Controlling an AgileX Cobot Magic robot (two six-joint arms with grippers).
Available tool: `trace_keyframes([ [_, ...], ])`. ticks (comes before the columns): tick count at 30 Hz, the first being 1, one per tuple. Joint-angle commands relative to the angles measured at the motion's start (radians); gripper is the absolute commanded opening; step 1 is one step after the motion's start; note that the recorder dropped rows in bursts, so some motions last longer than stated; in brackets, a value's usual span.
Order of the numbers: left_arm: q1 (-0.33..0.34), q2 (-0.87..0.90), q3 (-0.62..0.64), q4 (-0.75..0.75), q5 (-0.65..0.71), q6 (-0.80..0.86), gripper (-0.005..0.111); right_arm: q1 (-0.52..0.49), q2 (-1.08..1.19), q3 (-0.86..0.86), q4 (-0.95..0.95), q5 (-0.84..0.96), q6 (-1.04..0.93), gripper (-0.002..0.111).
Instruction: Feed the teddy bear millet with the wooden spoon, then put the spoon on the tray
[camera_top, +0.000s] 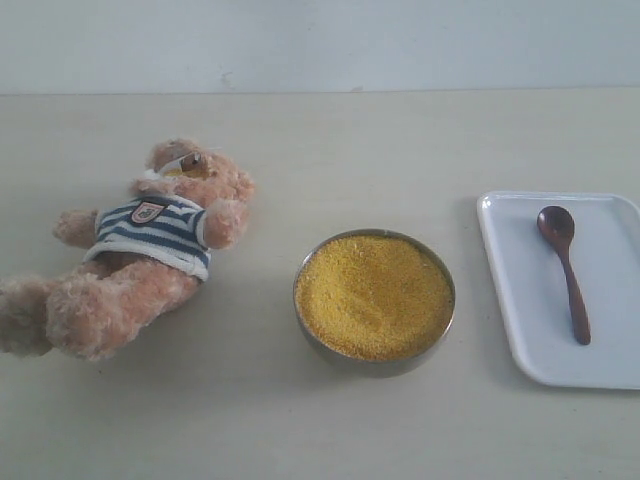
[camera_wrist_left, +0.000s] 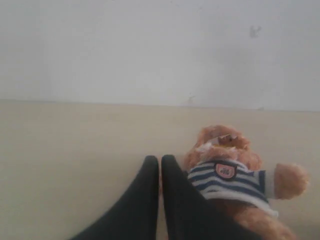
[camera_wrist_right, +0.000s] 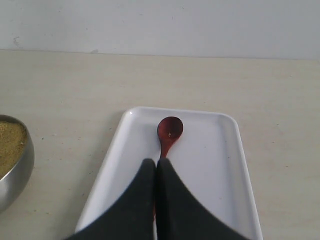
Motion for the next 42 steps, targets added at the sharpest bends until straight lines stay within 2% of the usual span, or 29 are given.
trace_keyframes([
  [1,0.057,-0.003,0.071,-0.07,-0.027,0.091,0.004,0.003,-0.005,-0.001,-0.004,-0.001,-0.003,0.0],
  [4,0.07,-0.003,0.109,-0.113,-0.028,0.176,0.004,0.003,-0.005,-0.001,-0.004,-0.001,-0.003,0.0],
  [10,0.076,-0.003,0.165,-0.123,-0.028,0.182,0.004,0.003,-0.005,-0.001,-0.004,-0.001,-0.003,0.0],
  [19,0.076,-0.003,0.165,-0.123,-0.073,0.19,0.004,0.003,-0.005,-0.001,-0.004,-0.001,-0.003,0.0],
  [42,0.078,-0.003,0.165,-0.123,-0.073,0.19,0.004,0.003,-0.005,-0.001,-0.004,-0.001,-0.003,0.0],
])
